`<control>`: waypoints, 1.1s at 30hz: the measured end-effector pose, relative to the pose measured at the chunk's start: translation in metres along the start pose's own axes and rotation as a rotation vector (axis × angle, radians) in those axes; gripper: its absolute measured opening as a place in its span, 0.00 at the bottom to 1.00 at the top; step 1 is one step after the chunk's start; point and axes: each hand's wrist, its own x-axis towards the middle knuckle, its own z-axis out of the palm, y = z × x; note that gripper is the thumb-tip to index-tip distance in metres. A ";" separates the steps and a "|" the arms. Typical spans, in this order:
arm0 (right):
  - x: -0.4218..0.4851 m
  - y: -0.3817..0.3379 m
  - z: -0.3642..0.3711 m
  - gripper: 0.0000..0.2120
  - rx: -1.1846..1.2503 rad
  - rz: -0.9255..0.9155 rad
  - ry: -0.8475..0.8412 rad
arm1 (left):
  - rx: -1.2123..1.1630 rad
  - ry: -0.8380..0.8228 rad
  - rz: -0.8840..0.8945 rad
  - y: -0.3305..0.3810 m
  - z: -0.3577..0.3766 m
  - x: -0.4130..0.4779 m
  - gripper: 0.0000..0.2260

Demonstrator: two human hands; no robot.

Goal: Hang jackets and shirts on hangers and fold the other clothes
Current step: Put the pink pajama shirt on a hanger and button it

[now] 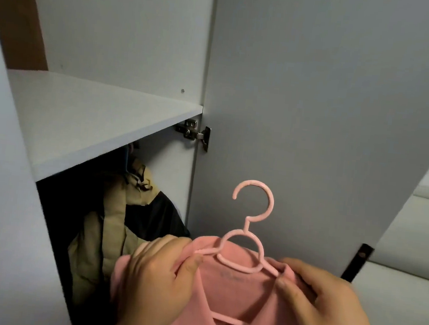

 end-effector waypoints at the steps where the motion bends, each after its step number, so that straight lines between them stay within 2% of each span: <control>1: 0.003 0.002 0.010 0.12 -0.023 -0.018 0.014 | 0.025 0.052 0.016 -0.008 0.006 0.000 0.08; 7: 0.021 0.026 0.076 0.13 -0.081 -0.110 0.063 | -0.001 0.244 0.044 -0.060 0.056 -0.016 0.12; 11: 0.027 0.044 0.112 0.28 -0.092 -0.078 0.014 | 0.043 0.343 0.051 -0.088 0.083 -0.034 0.10; 13: 0.025 0.047 0.122 0.39 -0.096 -0.134 0.010 | 0.083 0.388 0.059 -0.096 0.090 -0.042 0.06; 14: 0.024 0.050 0.125 0.41 -0.088 -0.171 0.022 | 0.101 0.409 0.056 -0.097 0.091 -0.045 0.05; 15: 0.022 0.052 0.126 0.36 -0.065 -0.215 0.024 | 0.128 0.423 0.045 -0.098 0.092 -0.049 0.04; 17: 0.017 0.056 0.127 0.17 -0.055 -0.281 0.022 | 0.178 0.419 -0.006 -0.095 0.090 -0.057 0.07; 19: 0.014 0.060 0.128 0.06 -0.017 -0.332 -0.001 | 0.191 0.396 -0.066 -0.088 0.081 -0.064 0.12; 22: 0.015 0.065 0.130 0.07 0.091 -0.400 -0.071 | 0.207 0.343 -0.134 -0.072 0.061 -0.071 0.05; 25: 0.021 0.062 0.131 0.13 0.174 -0.445 -0.097 | 0.291 0.317 -0.204 -0.060 0.041 -0.070 0.07; 28: 0.029 0.056 0.127 0.10 0.208 -0.469 -0.012 | 0.330 0.401 -0.227 -0.057 0.024 -0.059 0.08; 31: 0.038 0.052 0.123 0.14 0.182 -0.443 0.072 | 0.295 0.552 -0.213 -0.056 0.013 -0.042 0.12; 33: 0.044 0.047 0.124 0.15 0.193 -0.416 0.117 | 0.293 0.615 -0.208 -0.055 0.012 -0.031 0.11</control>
